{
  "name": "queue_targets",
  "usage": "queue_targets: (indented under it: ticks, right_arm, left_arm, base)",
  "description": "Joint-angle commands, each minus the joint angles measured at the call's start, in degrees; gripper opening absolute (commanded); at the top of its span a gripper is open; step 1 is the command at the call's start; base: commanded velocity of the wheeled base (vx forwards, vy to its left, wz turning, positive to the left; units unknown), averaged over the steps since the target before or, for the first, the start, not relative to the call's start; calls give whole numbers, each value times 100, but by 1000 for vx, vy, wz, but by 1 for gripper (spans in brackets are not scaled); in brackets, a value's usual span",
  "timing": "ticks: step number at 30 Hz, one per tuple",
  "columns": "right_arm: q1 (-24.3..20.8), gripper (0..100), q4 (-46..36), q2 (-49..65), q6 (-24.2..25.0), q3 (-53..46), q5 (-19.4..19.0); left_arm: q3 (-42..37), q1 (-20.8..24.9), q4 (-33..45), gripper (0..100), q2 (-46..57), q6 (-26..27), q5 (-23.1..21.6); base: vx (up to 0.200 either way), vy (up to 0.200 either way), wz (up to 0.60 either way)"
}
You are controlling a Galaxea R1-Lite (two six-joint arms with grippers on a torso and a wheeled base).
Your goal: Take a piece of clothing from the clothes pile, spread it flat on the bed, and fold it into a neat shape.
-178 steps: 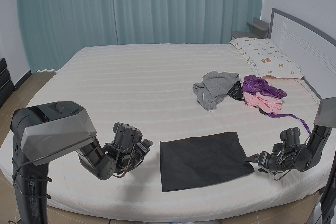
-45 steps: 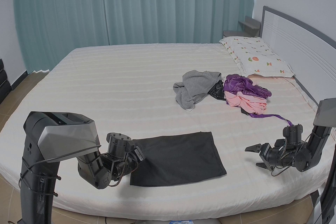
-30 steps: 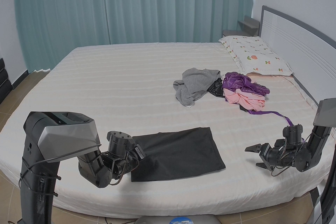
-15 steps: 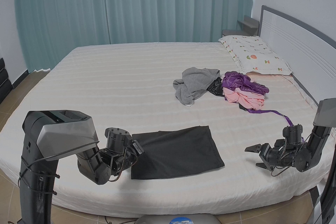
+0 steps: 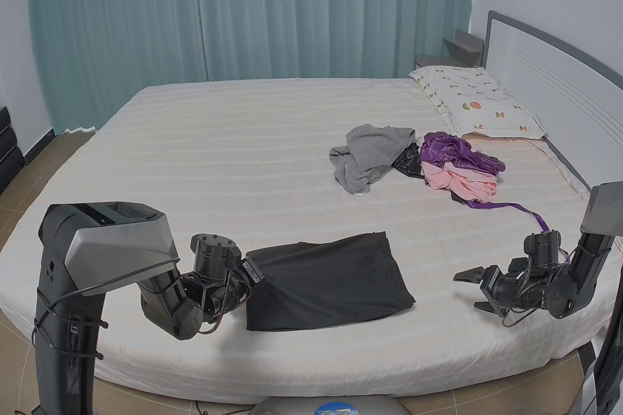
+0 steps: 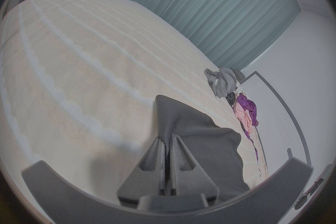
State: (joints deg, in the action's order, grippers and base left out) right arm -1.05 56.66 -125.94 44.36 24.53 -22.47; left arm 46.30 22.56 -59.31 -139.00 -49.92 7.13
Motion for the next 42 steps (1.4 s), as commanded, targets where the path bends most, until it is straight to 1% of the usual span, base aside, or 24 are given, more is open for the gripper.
queue_targets:
  ticks: [1,42]
  right_arm:
    - [-1,100,3,-9,2,-1,-3]
    - [-1,100,3,-9,2,8,-3]
  left_arm:
    - [2,-42,-2,0,48,0,-1]
    - [-86,-173,7,0,127,-18,-80]
  base:
    - [0,200,0]
    - [0,200,0]
